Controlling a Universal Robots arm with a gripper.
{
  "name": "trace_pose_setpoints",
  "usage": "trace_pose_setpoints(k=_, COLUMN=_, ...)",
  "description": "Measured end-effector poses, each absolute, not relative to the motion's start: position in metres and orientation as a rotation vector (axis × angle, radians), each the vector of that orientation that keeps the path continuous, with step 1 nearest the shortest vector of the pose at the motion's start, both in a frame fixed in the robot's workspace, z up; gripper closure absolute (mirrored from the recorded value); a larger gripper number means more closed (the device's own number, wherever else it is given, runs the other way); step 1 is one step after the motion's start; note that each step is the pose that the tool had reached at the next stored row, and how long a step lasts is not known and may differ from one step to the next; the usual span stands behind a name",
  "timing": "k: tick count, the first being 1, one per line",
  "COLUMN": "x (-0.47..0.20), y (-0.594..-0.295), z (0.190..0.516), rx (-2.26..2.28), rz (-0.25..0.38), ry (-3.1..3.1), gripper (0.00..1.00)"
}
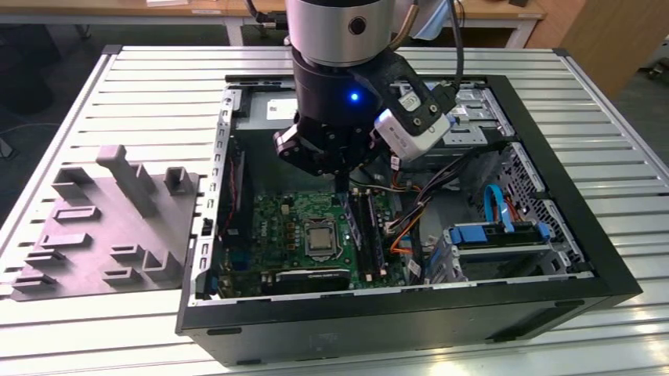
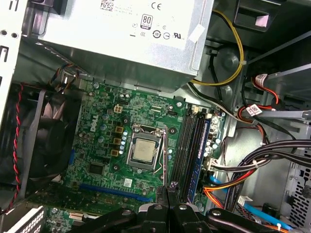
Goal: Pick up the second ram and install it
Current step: 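Insert the second ram into the second slot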
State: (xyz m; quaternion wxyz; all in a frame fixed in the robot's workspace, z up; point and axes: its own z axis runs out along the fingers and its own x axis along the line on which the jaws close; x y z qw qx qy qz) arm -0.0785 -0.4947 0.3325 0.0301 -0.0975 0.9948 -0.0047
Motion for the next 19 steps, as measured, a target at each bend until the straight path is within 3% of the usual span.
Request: trace_pose_setpoints(k=19, x=-0.071, y=-0.494, z=0.322, rx=-0.116, rz=-0.015, ry=3.08, gripper=0.89)
